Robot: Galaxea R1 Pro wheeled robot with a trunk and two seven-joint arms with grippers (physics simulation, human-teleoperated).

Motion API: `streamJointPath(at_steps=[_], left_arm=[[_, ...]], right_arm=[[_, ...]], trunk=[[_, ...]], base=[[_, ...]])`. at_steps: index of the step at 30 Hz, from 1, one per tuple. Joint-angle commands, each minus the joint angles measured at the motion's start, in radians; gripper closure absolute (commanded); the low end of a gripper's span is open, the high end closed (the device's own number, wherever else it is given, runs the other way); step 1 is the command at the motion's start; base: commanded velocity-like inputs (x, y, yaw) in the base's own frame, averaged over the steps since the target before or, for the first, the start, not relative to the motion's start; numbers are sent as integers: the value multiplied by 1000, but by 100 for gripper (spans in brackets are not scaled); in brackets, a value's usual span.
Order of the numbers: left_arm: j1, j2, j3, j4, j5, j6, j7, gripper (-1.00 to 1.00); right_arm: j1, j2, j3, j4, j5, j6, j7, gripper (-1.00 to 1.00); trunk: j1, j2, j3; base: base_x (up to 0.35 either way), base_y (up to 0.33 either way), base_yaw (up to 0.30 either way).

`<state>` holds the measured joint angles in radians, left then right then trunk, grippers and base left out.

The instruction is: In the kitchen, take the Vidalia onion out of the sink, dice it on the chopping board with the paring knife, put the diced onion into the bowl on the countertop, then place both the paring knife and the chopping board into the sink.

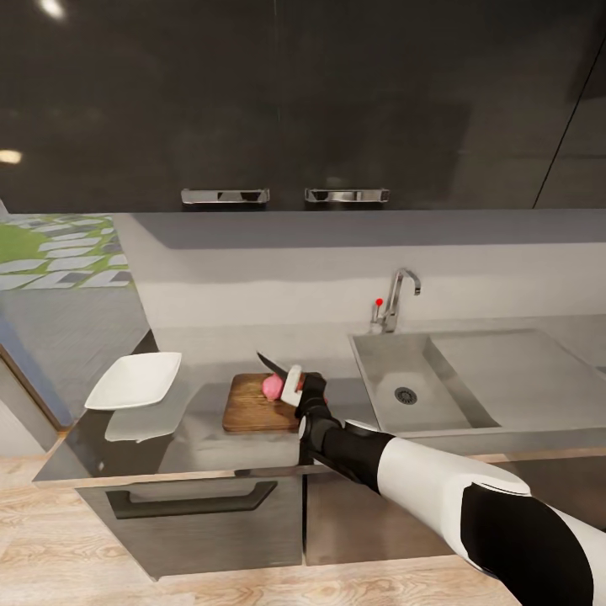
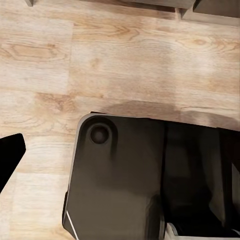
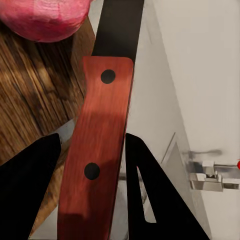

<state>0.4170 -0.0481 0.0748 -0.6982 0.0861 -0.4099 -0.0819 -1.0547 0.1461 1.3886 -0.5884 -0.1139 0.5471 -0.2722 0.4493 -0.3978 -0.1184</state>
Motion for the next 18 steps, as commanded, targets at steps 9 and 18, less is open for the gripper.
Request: streamJointPath(at_steps=[9,18], left_arm=[[0,-1,3,-1,9,0,-9,-100],[0,-1,3,3,9,0,-9,-100]], right_arm=[[-2,1,11,-1,-10,2,15,100],[-2,8,16,-1,-10,6,15,100]], trunk=[[1,-2,-2],[1,-2,-2]], base=[[0,0,0],[0,0,0]])
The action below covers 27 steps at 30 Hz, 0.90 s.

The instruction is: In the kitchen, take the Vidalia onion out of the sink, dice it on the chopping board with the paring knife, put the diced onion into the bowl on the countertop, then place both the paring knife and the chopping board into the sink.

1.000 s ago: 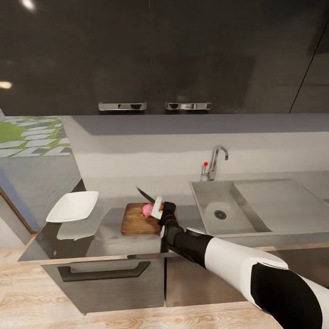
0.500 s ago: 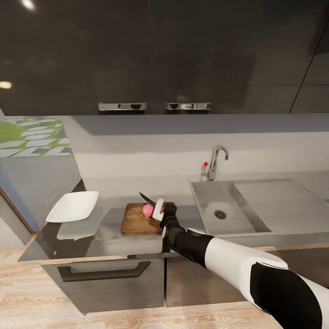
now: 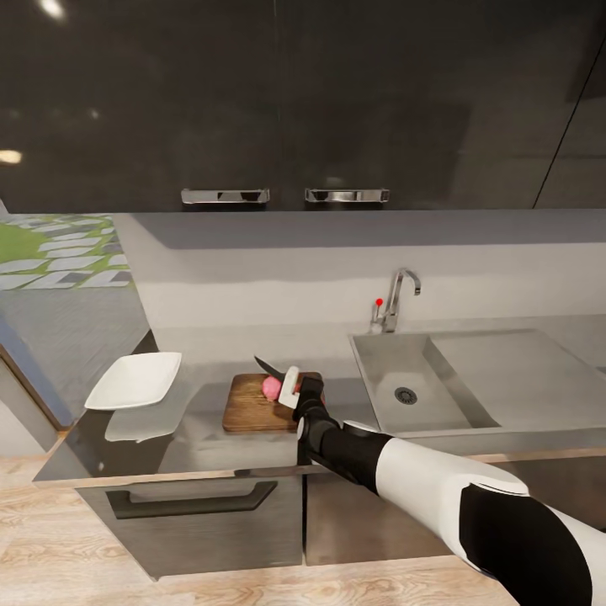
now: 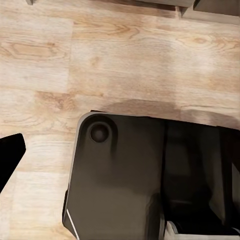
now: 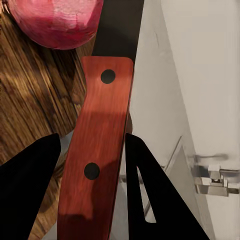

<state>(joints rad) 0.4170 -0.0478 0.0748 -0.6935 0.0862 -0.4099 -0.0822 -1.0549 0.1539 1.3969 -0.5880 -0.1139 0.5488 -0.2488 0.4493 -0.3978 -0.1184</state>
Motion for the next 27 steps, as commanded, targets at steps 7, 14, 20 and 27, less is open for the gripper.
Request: streamJointPath(at_steps=[7,14,20,27], left_arm=[[0,-1,3,0,9,0,-8,-100],[0,-1,3,0,9,0,-9,-100],[0,-1,3,0,9,0,-8,-100],[0,-1,3,1,9,0,-8,-100]], right_arm=[[-2,1,10,-1,-10,6,-9,100],[-2,1,10,-1,-10,6,-9,100],[-2,1,10,-1,-10,6,-8,100],[-2,1,10,-1,-10,6,-8,100]], trunk=[[1,-2,-2],[1,-2,-2],[1,-2,-2],[1,-2,-2]], base=[[0,0,0],[0,0,0],[0,0,0],[0,0,0]])
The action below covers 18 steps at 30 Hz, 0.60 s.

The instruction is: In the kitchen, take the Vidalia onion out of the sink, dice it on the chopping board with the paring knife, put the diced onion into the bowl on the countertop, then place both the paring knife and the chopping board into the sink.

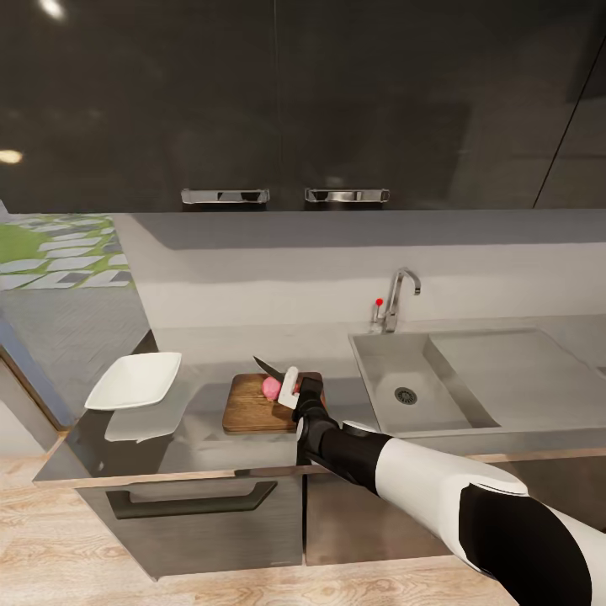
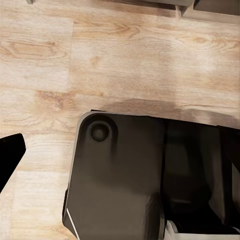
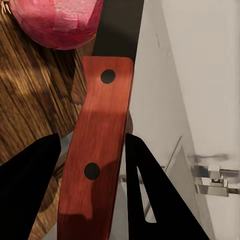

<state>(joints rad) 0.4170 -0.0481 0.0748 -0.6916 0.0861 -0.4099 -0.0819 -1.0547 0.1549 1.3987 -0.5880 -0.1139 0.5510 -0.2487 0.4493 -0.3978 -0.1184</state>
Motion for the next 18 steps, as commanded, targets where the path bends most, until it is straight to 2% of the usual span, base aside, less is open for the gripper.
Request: streamJointPath(at_steps=[1,18], left_arm=[[0,-1,3,-1,9,0,-9,-100],[0,-1,3,0,9,0,-9,-100]], right_arm=[[-2,0,8,-1,-10,4,-9,100],[-2,0,7,-1,-9,10,7,100]], trunk=[[1,-2,-2],[1,-2,-2]], base=[[0,0,0],[0,0,0]])
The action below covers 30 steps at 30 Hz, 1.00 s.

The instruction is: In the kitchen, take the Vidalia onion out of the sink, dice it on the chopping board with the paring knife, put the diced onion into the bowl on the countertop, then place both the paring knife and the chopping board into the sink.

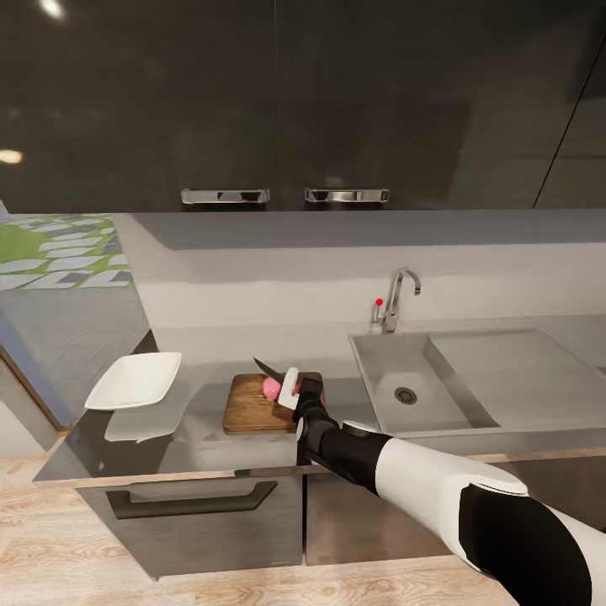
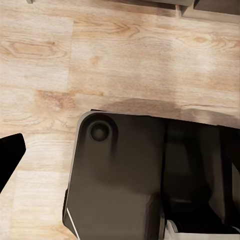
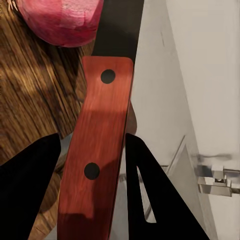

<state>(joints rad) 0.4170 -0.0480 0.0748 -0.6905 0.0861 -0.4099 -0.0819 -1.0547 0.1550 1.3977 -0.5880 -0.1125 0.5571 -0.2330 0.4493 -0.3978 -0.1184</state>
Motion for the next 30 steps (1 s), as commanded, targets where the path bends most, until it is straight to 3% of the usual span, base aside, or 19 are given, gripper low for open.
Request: streamJointPath(at_steps=[1,11,15,16,30], left_arm=[[0,-1,3,-1,9,0,-9,-100],[0,-1,3,-1,9,0,-9,-100],[0,-1,3,-1,9,0,-9,-100],[0,-1,3,-1,9,0,-9,-100],[0,-1,3,-1,9,0,-9,-100]], right_arm=[[-2,0,8,-1,-10,4,-8,100],[-2,-1,11,-1,-10,4,-8,100],[-2,-2,35,-1,-10,4,-7,100],[-2,-3,66,-1,-10,6,26,100],[-2,-3,66,-1,-10,6,27,100]], trunk=[[1,-2,-2],[1,-2,-2],[1,-2,-2],[1,-2,-2],[1,-2,-2]], base=[[0,0,0],[0,0,0],[0,0,0],[0,0,0],[0,0,0]])
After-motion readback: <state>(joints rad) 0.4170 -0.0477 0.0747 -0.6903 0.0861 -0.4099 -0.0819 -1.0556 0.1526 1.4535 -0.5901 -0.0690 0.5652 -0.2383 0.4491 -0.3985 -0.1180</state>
